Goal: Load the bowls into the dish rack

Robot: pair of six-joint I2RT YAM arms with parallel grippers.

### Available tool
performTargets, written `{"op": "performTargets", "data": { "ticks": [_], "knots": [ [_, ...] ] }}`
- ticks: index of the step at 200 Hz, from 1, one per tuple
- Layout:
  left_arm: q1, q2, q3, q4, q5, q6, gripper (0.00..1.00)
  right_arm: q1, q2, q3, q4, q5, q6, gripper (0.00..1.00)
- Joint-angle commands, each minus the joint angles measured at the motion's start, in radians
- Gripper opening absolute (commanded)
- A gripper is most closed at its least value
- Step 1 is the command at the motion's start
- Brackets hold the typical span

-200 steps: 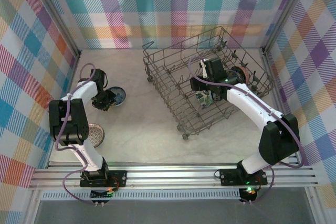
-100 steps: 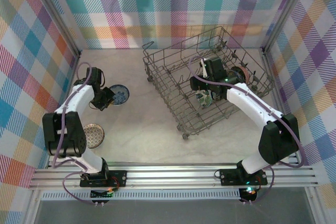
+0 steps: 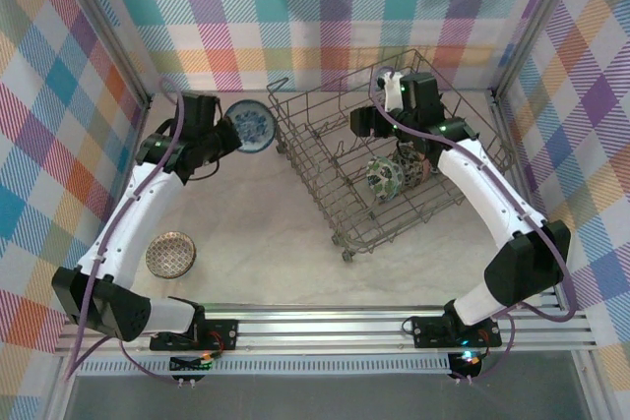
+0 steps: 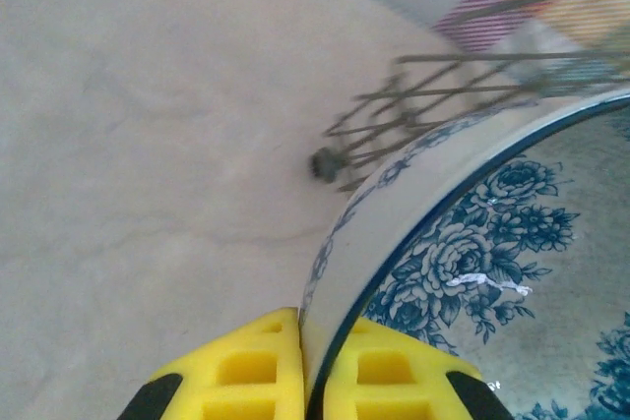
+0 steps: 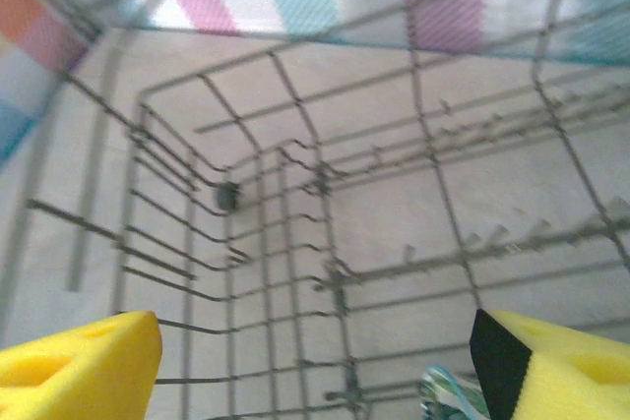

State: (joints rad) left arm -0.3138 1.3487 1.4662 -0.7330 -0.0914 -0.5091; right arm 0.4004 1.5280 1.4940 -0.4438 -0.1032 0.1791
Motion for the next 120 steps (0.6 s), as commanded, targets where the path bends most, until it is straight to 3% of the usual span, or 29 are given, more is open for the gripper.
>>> {"op": "performTargets", "data": {
  "ticks": [1, 46, 97, 120],
  "knots": [
    [-0.088, 0.033, 0.130, 0.035, -0.107, 0.090, 0.02, 0.005, -0.029, 0.035, 0.035, -0.186, 0.000, 0.79],
    [-0.245, 0.101, 0.250, 0.087, -0.170, 0.207, 0.00, 0.028, -0.080, 0.024, 0.100, -0.309, -0.008, 0.70],
    [-0.320, 0.152, 0.306, 0.077, -0.201, 0.252, 0.00, 0.038, -0.137, -0.058, 0.235, -0.404, -0.001, 0.65],
    [-0.347, 0.156, 0.313, 0.094, -0.205, 0.265, 0.00, 0.049, -0.124, -0.057, 0.232, -0.367, 0.001, 0.63]
  ]
}}
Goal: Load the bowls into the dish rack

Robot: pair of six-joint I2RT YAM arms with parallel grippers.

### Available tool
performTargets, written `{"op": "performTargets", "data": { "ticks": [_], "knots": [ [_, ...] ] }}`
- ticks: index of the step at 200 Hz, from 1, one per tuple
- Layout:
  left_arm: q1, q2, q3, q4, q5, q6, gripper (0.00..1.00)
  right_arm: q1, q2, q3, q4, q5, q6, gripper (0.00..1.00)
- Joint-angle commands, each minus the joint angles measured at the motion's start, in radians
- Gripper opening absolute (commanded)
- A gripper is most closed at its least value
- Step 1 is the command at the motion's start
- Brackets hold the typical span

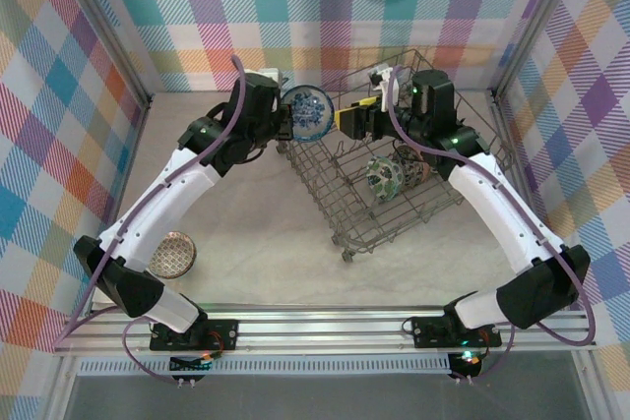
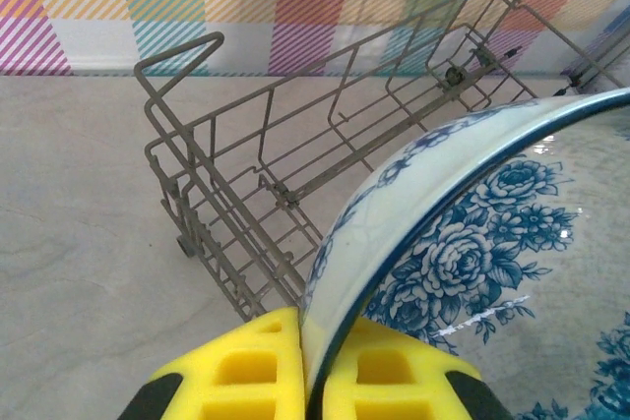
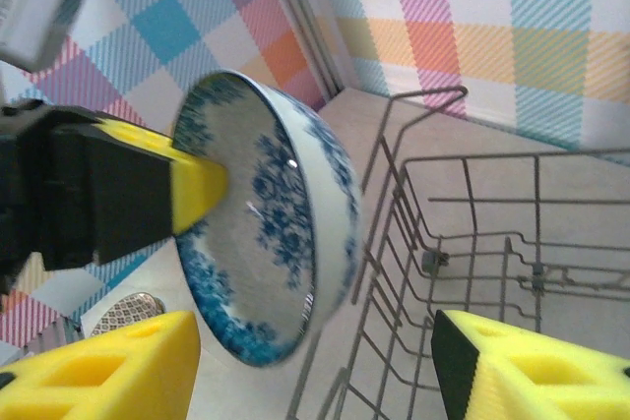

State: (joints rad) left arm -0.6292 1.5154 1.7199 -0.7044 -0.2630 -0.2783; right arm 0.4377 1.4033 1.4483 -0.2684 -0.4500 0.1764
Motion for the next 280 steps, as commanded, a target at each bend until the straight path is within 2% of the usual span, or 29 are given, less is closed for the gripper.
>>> {"op": "performTargets", "data": {
  "ticks": [1, 53, 123, 181, 206, 239, 280],
  "knots": [
    [-0.031, -0.010, 0.059, 0.066, -0.033, 0.035, 0.00, 0.012, 0.001, -0.010, 0.055, -0.018, 0.006, 0.63],
    [-0.062, -0.012, 0.062, 0.072, -0.078, 0.044, 0.00, 0.012, 0.017, -0.020, 0.044, 0.181, 0.021, 0.49],
    [-0.064, 0.015, 0.072, 0.077, -0.081, 0.038, 0.00, 0.014, 0.059, -0.011, 0.069, 0.136, 0.038, 0.41],
    [-0.063, 0.043, 0.107, 0.053, -0.080, 0.038, 0.00, 0.013, 0.071, -0.013, 0.074, 0.081, 0.031, 0.41],
    [-0.064, 0.049, 0.119, 0.039, -0.082, 0.037, 0.00, 0.013, 0.065, -0.021, 0.071, 0.097, 0.030, 0.41],
    [-0.063, 0.054, 0.124, 0.039, -0.071, 0.025, 0.00, 0.014, 0.063, -0.023, 0.063, 0.117, 0.032, 0.32],
    [-0.064, 0.061, 0.128, 0.049, -0.053, 0.013, 0.00, 0.014, 0.066, -0.020, 0.065, 0.109, 0.038, 0.29]
  ]
}}
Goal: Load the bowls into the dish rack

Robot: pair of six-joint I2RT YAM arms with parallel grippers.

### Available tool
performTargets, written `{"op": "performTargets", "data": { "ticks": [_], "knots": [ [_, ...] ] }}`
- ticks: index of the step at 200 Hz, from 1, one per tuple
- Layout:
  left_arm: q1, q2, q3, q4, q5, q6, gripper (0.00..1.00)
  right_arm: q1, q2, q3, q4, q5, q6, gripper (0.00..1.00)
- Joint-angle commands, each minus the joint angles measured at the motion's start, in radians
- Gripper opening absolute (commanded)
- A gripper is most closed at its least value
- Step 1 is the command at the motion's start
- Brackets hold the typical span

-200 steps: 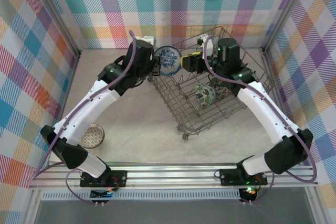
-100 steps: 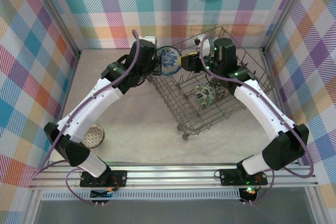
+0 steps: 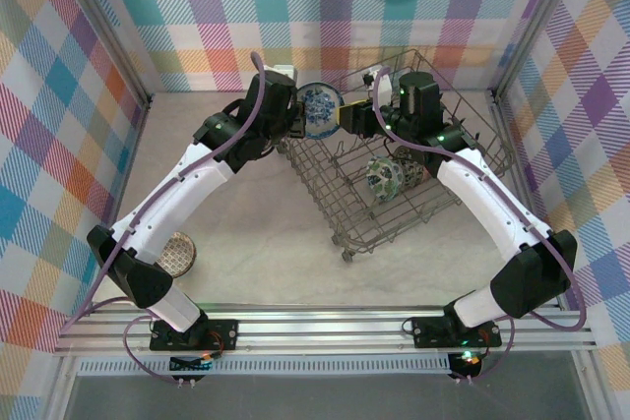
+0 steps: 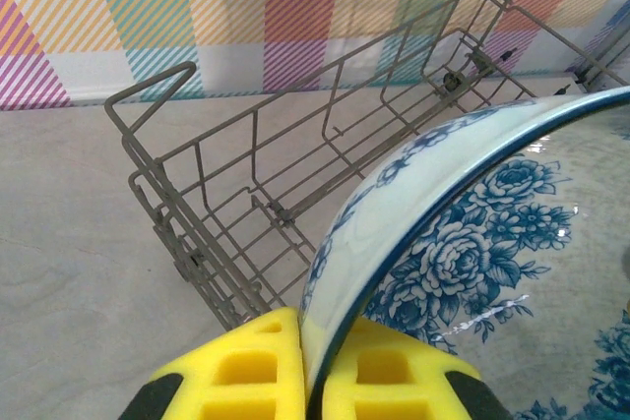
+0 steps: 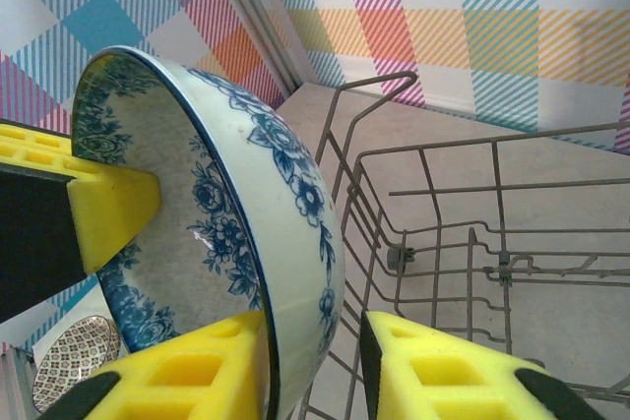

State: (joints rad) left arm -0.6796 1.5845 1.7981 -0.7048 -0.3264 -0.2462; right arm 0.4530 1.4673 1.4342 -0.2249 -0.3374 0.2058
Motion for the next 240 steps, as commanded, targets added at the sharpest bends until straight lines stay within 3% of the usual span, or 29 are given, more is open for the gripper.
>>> {"op": "performTargets", "data": {
  "ticks": [1, 43, 90, 116, 130, 152, 224, 240],
  "knots": [
    [-0.013, -0.009, 0.050, 0.049, 0.010, -0.020, 0.00, -0.002, 0.002, -0.006, 0.022, -0.002, 0.009, 0.29],
    [-0.016, 0.003, 0.059, 0.055, 0.020, -0.034, 0.00, -0.002, 0.011, 0.004, 0.016, -0.011, 0.007, 0.15],
    [-0.022, 0.038, 0.091, 0.051, 0.031, -0.039, 0.00, -0.002, 0.025, 0.024, -0.001, -0.007, -0.001, 0.10],
    [-0.022, 0.059, 0.119, 0.037, 0.038, -0.039, 0.01, -0.002, 0.027, 0.024, 0.001, -0.001, -0.008, 0.10],
    [-0.022, 0.069, 0.136, 0.026, 0.041, -0.040, 0.01, -0.002, 0.031, 0.027, -0.004, 0.005, -0.010, 0.20],
    [-0.023, 0.073, 0.144, 0.025, 0.047, -0.041, 0.01, -0.001, 0.041, 0.041, -0.025, 0.029, -0.014, 0.25],
    [-0.024, 0.080, 0.146, 0.024, 0.038, -0.051, 0.01, -0.002, 0.041, 0.043, -0.023, 0.090, -0.004, 0.12],
    [-0.026, 0.084, 0.143, 0.028, 0.046, -0.056, 0.05, -0.002, 0.041, 0.046, -0.024, 0.092, 0.004, 0.10]
  ]
}}
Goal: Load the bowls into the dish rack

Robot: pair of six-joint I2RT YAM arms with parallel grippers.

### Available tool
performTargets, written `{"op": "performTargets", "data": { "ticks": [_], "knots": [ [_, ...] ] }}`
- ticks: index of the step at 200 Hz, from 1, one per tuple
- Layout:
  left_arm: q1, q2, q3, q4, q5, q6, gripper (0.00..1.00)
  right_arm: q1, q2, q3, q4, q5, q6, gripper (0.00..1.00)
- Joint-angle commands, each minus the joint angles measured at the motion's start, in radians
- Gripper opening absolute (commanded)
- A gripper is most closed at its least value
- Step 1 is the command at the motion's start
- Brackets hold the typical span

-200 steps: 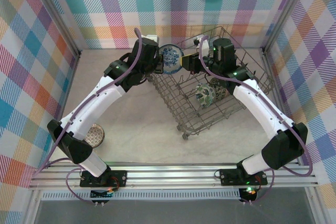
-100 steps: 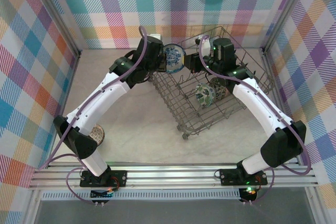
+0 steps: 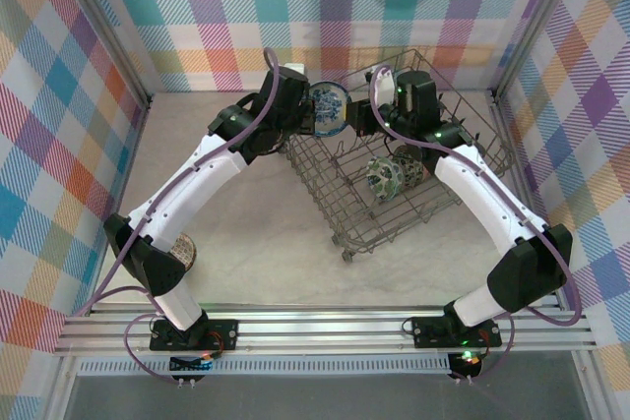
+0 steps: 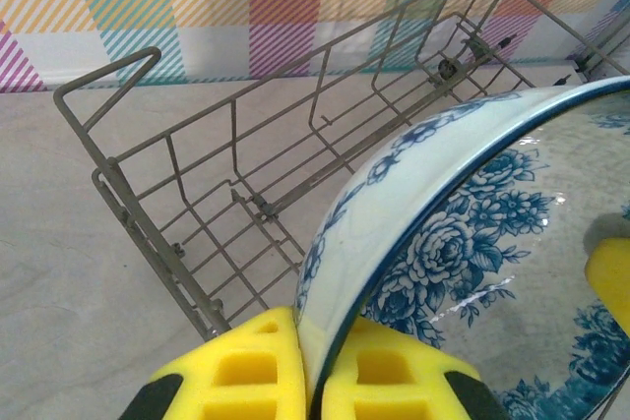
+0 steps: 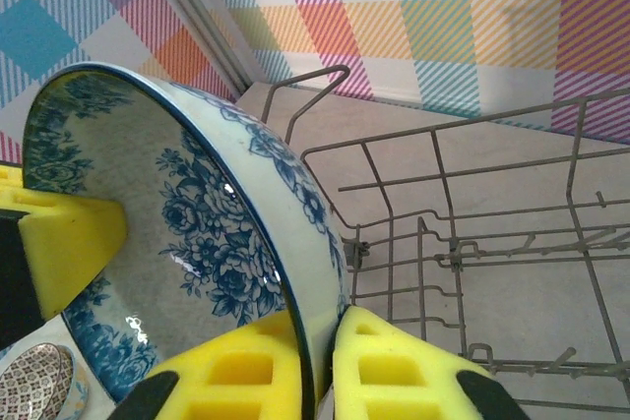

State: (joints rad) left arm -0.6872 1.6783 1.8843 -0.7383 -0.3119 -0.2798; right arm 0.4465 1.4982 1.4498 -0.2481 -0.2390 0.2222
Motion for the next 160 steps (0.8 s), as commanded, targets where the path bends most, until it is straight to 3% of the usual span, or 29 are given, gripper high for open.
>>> {"op": "performTargets", "data": {
  "ticks": [1, 55, 113, 160],
  "knots": [
    [-0.019, -0.010, 0.056, 0.062, 0.033, -0.021, 0.06, 0.005, 0.010, 0.031, -0.001, -0.007, -0.012, 0.10],
    [-0.020, 0.000, 0.058, 0.057, 0.029, -0.054, 0.24, 0.003, 0.000, 0.037, -0.023, 0.078, 0.022, 0.00],
    [-0.016, -0.001, 0.067, 0.056, 0.034, -0.083, 0.50, -0.013, -0.025, 0.024, -0.031, 0.158, 0.064, 0.00],
    [0.025, -0.025, 0.046, 0.027, 0.067, -0.140, 0.61, -0.043, -0.039, 0.017, -0.073, 0.290, 0.065, 0.00]
  ]
}}
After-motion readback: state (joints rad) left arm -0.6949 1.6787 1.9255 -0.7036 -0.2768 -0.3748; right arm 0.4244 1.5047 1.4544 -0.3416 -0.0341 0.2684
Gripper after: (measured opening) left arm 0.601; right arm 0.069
